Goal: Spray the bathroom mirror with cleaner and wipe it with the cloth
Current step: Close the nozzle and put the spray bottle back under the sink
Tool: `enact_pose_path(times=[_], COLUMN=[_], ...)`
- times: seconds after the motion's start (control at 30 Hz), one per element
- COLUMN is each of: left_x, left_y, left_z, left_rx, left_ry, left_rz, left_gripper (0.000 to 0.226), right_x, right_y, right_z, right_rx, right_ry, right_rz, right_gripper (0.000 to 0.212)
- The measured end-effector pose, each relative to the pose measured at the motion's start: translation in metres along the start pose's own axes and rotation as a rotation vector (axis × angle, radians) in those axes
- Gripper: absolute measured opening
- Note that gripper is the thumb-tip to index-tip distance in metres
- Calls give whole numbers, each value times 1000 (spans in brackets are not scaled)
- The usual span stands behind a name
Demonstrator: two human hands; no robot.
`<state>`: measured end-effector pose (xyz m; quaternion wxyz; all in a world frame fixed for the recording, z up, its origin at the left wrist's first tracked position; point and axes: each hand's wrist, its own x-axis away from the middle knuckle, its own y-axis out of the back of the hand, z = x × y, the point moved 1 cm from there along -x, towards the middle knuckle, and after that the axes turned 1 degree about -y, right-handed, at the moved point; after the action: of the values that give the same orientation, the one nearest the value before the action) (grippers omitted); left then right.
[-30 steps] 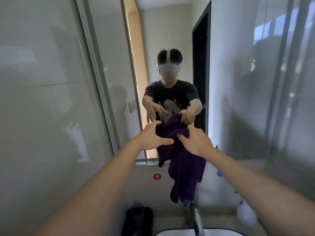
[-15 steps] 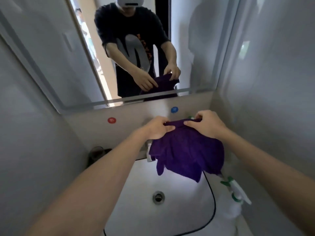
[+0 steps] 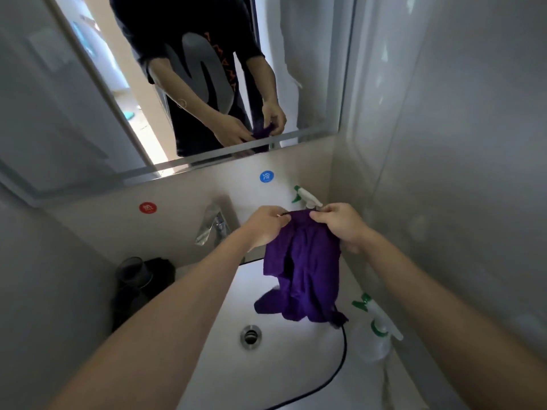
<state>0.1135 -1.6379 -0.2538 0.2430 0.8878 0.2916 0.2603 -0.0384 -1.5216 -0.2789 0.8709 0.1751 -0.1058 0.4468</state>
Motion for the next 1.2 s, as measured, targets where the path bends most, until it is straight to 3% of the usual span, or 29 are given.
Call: enact_pose_path(times=[0.1,0.23,0.3,0.63,0.7,0.77,0.87,0.93,1.03,1.2], left_x=[2,3,2,15,25,35,50,58,63,77], left_y=[-16,-33,-37,-99,-121,-139,-159,-164,-162,-133], left_z=[6,29,34,-24,-25,-21,-9,-3,2,-9], left_rx=[-65,-167,-186,-66,92,106,141,172,189,393], left_ry=[7,91,129,-64,-67,-82,-124,-117,-131,-158], left_rz=[77,237,279,360,380,383,407,396,351,213], left_gripper=[28,31,33,33,31,25,42,46,38,24], right_x=[-12,-2,6,69,94,115,134,138,138,147], right_y=[2,13,21,70,74,70,53,44,41,41], right_z=[-33,-82,-93,-97,-108,-122,-154,-172,-177,-125], right_rx=[341,566,619,262,233,219,172,232,231,135], right_ry=[9,-199,-218,-122,-89,-78,-90,-66,-48,86], right_rz=[-72,169,235,-74,-82,-66,-62,-160,-268,-305], right_gripper=[11,18,23,32,37,31,23,13,29,24])
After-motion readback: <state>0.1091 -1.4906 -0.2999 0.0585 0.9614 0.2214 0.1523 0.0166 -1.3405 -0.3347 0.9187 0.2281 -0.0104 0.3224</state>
